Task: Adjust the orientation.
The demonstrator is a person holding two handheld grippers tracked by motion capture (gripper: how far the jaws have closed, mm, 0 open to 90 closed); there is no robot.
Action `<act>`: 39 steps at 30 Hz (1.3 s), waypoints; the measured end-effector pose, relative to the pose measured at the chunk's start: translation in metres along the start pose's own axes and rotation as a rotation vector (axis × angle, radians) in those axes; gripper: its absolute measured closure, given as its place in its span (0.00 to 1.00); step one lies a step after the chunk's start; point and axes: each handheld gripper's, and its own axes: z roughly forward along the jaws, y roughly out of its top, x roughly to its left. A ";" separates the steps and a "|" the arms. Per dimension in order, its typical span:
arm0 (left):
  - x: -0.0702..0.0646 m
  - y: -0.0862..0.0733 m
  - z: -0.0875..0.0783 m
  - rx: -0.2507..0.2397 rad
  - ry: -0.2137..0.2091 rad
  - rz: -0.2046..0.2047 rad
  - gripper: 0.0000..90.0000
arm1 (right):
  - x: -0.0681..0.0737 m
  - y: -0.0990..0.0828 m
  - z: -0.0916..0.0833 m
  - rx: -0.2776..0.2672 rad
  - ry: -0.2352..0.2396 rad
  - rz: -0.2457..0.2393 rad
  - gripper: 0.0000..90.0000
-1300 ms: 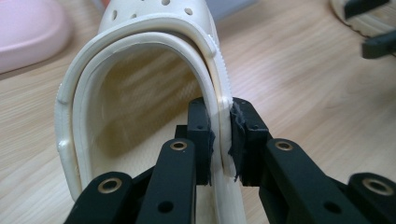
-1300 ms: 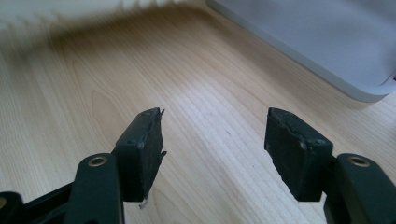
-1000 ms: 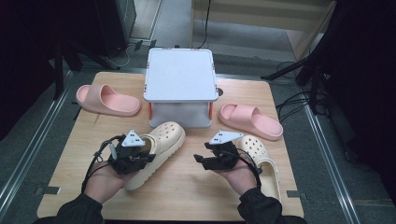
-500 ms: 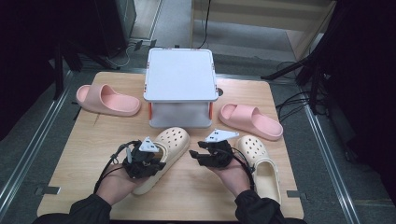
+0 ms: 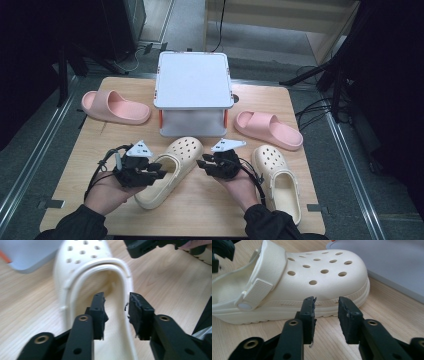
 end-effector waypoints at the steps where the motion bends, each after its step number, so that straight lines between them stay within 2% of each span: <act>1: 0.005 -0.002 -0.001 0.005 -0.008 -0.012 0.76 | 0.000 0.000 0.002 0.002 0.007 0.006 0.79; 3: 0.015 -0.006 -0.004 -0.004 0.004 -0.007 0.82 | 0.000 0.000 0.008 0.004 0.017 0.027 0.87; 6: 0.028 -0.011 -0.008 -0.012 0.022 -0.027 0.84 | 0.002 0.001 0.011 0.002 0.020 0.031 0.89; 7: 0.034 -0.014 -0.009 -0.008 0.041 -0.034 0.86 | 0.004 0.001 0.013 0.003 0.029 0.027 0.90; 8: 0.034 -0.014 -0.009 -0.008 0.041 -0.034 0.86 | 0.004 0.001 0.013 0.003 0.029 0.027 0.90; 11: 0.048 -0.019 -0.004 0.020 0.066 -0.059 0.87 | 0.009 0.002 0.015 0.008 0.035 0.001 0.90; 14: 0.053 -0.023 0.000 0.026 0.080 -0.068 0.87 | 0.012 0.002 0.016 0.018 0.038 -0.003 0.90; 16: 0.059 -0.026 0.005 0.037 0.082 -0.090 0.87 | 0.014 0.002 0.018 0.024 0.039 -0.013 0.90; 17: 0.061 -0.027 0.007 0.042 0.075 -0.099 0.87 | 0.016 0.001 0.019 0.032 0.040 -0.018 0.90; 20: 0.061 -0.029 0.016 0.066 0.006 -0.127 0.89 | 0.016 0.002 0.022 0.036 0.031 -0.028 0.90; 22: 0.056 -0.029 0.019 0.080 0.026 -0.106 0.92 | 0.017 0.002 0.023 0.037 0.028 -0.033 0.90; 24: 0.056 -0.029 0.019 0.087 0.012 -0.107 0.92 | 0.017 0.002 0.024 0.036 0.026 -0.036 0.90; 29: 0.052 -0.030 0.020 0.084 -0.039 -0.105 0.93 | 0.014 0.003 0.023 0.038 0.017 -0.038 0.89; 30: 0.052 -0.031 0.019 0.070 -0.074 -0.114 0.93 | 0.012 0.003 0.023 0.037 0.014 -0.033 0.88; 39: 0.046 -0.031 0.021 0.062 -0.102 -0.099 0.93 | 0.008 0.006 0.024 0.038 -0.002 -0.028 0.87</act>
